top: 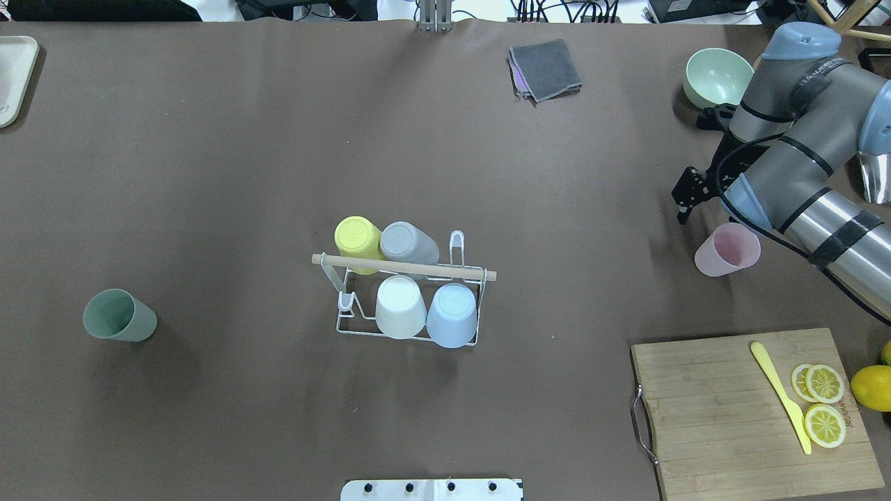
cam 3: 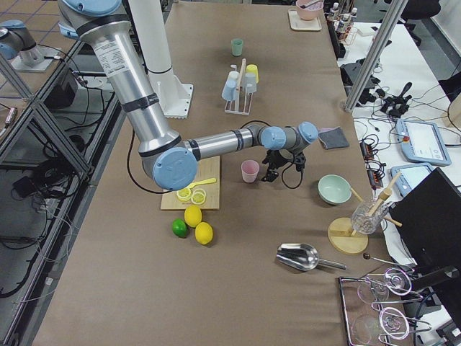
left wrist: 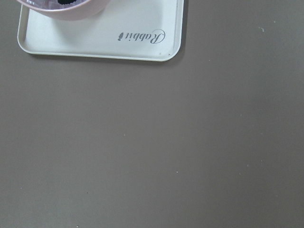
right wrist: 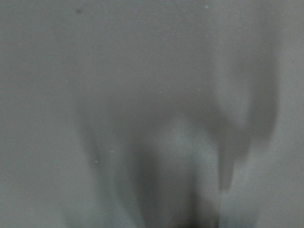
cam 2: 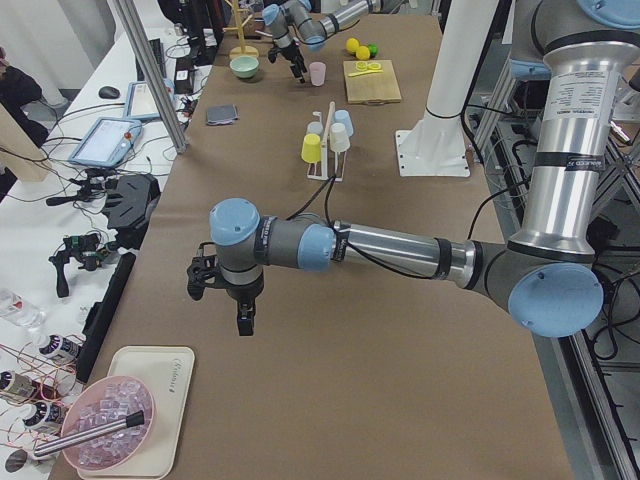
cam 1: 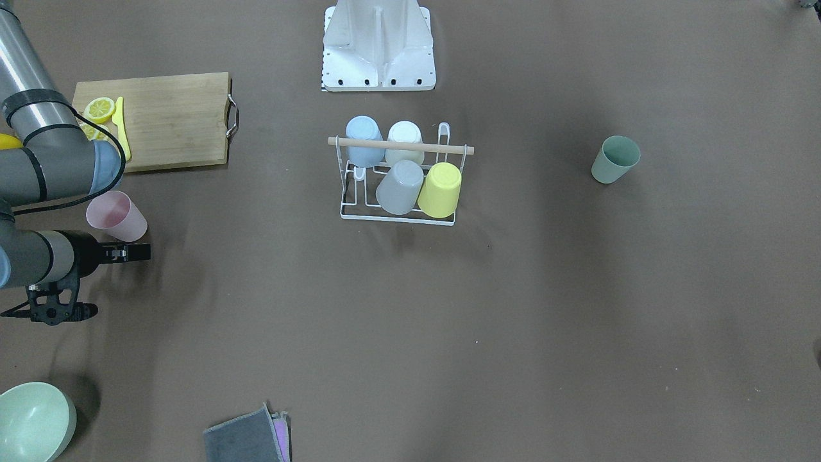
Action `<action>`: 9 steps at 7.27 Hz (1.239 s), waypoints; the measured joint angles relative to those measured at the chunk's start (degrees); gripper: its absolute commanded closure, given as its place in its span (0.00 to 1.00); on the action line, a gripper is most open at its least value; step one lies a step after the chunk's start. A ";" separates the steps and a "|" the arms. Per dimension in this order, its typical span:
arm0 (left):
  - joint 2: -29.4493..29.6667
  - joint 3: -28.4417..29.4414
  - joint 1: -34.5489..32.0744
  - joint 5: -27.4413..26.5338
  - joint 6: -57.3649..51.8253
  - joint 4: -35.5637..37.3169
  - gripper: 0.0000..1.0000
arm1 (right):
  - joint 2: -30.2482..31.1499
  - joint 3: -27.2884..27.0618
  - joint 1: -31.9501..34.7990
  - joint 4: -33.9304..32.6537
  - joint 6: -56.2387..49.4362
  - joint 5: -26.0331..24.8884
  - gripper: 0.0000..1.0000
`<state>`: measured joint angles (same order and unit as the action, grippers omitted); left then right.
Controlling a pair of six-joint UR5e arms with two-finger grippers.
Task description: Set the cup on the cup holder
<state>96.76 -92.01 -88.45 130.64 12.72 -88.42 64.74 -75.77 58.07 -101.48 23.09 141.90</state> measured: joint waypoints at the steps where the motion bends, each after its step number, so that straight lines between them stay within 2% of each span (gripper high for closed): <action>1: 2.40 3.27 0.85 -0.65 0.24 0.21 0.01 | -0.12 0.00 0.21 -1.36 -1.45 0.22 0.01; 3: 10.73 14.00 2.91 -1.66 0.23 3.82 0.01 | -0.37 0.11 0.31 -3.06 -3.51 0.37 0.01; 5: 18.12 21.04 5.02 -6.65 0.04 11.60 0.02 | -0.53 0.23 0.29 -6.31 -6.93 0.57 0.02; 7: 24.40 24.14 5.40 -8.92 -0.92 23.05 0.02 | -0.86 0.67 0.25 -9.17 -9.39 1.80 0.02; 9: 27.95 24.73 5.60 -7.95 -4.28 33.63 0.02 | -1.22 1.59 -0.06 -9.76 -9.85 2.19 0.02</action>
<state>124.71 -67.27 -82.85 122.70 8.44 -54.80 63.52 -74.18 58.01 -111.24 13.24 144.09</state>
